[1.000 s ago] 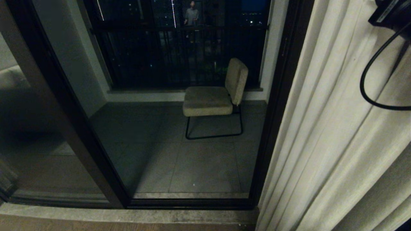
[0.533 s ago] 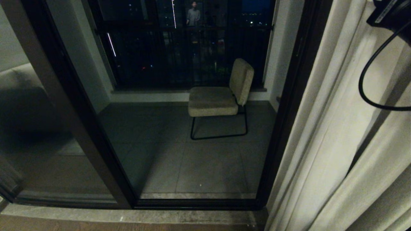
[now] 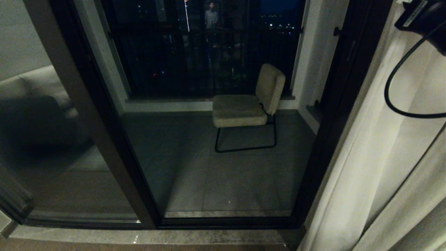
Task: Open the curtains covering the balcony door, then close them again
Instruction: Close the inner curtains on both sides
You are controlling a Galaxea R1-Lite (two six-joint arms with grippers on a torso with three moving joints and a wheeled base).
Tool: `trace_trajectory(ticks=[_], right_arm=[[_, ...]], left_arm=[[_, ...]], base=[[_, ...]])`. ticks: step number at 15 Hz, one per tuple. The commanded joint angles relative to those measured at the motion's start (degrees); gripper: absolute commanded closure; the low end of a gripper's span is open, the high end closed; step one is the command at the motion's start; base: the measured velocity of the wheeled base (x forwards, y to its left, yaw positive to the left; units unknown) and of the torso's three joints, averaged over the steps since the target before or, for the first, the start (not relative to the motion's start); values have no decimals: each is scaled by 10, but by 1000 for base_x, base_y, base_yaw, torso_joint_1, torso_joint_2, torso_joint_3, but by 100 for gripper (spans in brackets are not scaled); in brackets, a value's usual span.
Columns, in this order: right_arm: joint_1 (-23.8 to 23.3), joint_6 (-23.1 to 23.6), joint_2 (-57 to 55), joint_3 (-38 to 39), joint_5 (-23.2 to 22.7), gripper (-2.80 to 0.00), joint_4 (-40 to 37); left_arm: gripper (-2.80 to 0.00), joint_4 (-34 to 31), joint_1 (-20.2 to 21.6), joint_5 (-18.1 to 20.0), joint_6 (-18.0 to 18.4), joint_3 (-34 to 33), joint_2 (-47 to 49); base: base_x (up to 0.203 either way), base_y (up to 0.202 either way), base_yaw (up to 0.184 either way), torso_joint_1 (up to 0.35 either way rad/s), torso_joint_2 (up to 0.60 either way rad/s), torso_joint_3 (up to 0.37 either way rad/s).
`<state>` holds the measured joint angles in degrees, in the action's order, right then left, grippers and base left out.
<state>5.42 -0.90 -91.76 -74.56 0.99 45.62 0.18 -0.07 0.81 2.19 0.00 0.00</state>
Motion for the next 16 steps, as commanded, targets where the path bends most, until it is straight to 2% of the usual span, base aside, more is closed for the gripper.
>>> trace_trajectory(ticks=[1, 10, 16], right_arm=[[4, 0, -4, -8, 0, 0, 2], [13, 2, -19, -22, 0, 0, 11], [14, 4, -68, -81, 0, 0, 16]], left_arm=[[0, 0, 0, 0, 0, 0, 0], [0, 0, 0, 0, 2, 0, 0], [0, 0, 0, 0, 2, 0, 0]], base=[[0, 193, 1, 6, 7, 2], [0, 195, 0, 1, 3, 2], [0, 186, -1, 3, 3, 4]])
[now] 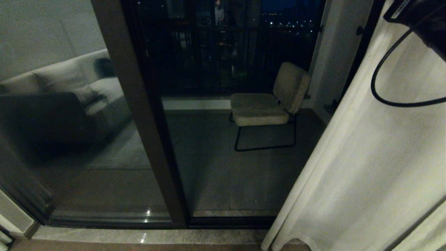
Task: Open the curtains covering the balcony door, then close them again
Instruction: Close the inner curtains on both sides
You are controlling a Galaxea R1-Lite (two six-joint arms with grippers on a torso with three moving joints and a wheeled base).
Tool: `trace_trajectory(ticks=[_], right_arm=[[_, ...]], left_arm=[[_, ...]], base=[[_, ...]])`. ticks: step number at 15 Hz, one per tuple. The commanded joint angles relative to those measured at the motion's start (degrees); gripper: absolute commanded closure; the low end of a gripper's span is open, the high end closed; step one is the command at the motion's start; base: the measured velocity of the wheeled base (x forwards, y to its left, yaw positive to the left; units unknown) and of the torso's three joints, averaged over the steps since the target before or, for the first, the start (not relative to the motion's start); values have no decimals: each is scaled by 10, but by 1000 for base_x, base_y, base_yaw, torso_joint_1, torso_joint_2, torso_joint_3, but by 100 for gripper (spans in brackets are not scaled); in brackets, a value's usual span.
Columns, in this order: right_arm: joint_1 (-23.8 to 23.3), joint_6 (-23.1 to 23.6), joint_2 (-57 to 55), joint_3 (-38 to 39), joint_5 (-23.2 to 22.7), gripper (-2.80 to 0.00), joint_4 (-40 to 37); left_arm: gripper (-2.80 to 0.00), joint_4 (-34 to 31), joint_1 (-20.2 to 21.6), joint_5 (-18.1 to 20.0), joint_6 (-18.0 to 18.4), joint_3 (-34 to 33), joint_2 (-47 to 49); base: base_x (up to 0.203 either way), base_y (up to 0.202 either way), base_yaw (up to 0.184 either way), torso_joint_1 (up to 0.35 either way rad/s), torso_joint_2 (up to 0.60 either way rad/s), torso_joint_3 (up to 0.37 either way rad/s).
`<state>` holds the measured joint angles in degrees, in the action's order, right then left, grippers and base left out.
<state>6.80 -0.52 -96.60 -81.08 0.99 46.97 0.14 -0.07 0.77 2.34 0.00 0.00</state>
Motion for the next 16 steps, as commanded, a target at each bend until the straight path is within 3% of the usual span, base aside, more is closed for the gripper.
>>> trace_trajectory(ticks=[1, 16], right_arm=[[0, 0, -25, -25, 0, 0, 0], [0, 0, -27, -27, 0, 0, 3]], left_arm=[[0, 0, 0, 0, 0, 0, 0], [0, 0, 0, 0, 0, 0, 0]], base=[[0, 183, -6, 5, 1, 6], [0, 193, 1, 1, 3, 2]])
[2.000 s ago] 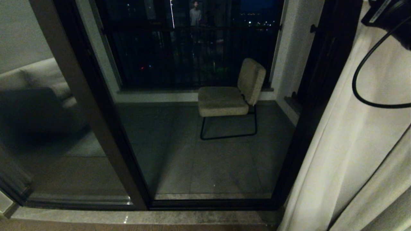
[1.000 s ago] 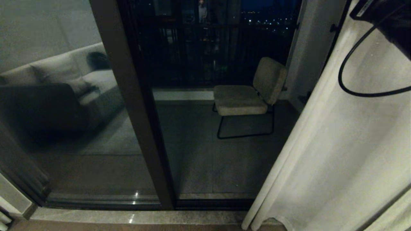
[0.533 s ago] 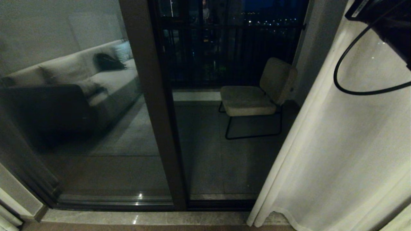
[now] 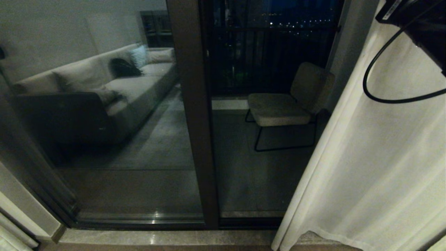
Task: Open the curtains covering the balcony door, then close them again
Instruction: Close the inner curtains on both sides
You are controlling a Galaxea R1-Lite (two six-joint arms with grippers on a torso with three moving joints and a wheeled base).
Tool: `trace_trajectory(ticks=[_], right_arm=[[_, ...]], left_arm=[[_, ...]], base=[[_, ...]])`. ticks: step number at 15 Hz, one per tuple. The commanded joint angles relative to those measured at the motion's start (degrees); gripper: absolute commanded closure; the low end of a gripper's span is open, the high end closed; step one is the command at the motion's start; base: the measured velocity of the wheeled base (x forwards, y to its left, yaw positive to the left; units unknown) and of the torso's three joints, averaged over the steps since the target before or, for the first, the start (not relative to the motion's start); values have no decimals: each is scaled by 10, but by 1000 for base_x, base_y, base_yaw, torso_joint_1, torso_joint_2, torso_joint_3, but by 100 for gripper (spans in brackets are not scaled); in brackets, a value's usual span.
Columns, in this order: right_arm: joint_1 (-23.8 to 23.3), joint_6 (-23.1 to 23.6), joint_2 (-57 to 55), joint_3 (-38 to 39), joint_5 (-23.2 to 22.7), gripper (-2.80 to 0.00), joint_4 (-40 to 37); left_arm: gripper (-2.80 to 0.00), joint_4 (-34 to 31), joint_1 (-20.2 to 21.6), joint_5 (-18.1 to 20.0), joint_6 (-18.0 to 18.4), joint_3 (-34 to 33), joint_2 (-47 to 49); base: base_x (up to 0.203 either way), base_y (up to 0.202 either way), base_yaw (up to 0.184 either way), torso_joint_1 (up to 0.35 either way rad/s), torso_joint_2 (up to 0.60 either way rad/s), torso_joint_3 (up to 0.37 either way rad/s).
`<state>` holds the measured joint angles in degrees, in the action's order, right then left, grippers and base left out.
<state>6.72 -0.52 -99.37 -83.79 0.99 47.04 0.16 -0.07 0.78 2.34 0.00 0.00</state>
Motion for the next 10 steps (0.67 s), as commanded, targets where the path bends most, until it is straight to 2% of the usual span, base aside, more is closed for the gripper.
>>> trace_trajectory(ticks=[1, 10], right_arm=[[1, 0, 1, -1, 0, 0, 2], [1, 0, 2, -2, 0, 0, 1]], left_arm=[[0, 0, 0, 0, 0, 0, 0], [0, 0, 0, 0, 2, 0, 0]], base=[[0, 193, -1, 6, 2, 2], [0, 192, 2, 2, 4, 3]])
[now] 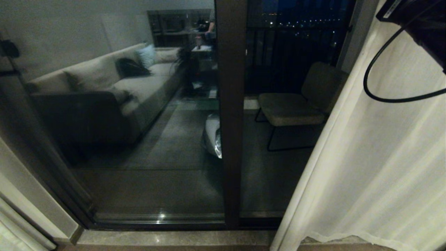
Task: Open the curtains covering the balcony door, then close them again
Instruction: Close the inner curtains on both sides
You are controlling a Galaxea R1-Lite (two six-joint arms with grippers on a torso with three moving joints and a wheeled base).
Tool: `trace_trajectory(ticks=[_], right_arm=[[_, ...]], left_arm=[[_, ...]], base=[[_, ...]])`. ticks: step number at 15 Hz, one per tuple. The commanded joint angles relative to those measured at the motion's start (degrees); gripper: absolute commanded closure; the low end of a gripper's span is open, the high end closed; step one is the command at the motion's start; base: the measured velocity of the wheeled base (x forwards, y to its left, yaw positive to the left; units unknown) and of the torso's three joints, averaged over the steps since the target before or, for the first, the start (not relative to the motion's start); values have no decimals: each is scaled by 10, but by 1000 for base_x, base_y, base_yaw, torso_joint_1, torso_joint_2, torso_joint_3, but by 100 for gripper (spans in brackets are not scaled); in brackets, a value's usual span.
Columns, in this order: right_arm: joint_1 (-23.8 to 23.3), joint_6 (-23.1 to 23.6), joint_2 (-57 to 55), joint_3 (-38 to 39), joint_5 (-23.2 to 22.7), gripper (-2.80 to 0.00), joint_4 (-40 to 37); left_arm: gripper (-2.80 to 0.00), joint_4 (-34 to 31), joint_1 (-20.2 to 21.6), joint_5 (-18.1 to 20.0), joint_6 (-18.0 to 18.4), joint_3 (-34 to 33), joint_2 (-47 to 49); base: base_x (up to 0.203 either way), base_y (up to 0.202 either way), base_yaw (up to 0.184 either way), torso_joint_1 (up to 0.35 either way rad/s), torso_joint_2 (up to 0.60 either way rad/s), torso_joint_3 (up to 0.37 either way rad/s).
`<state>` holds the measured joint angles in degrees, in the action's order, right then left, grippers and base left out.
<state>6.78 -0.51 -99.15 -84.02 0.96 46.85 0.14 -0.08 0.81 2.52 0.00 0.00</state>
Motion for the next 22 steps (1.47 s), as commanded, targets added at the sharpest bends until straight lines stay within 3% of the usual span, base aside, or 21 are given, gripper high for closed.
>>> trace_trajectory(ticks=[1, 9, 22], right_arm=[[1, 2, -2, -1, 0, 0, 3], [1, 3, -39, -57, -1, 0, -8], [0, 3, -36, -58, 0, 0, -11]], left_arm=[[0, 0, 0, 0, 0, 0, 0], [0, 0, 0, 0, 0, 0, 0], [0, 0, 0, -1, 0, 0, 0]], base=[[0, 190, 1, 6, 2, 2], [0, 192, 1, 4, 3, 4], [0, 190, 0, 1, 3, 2]])
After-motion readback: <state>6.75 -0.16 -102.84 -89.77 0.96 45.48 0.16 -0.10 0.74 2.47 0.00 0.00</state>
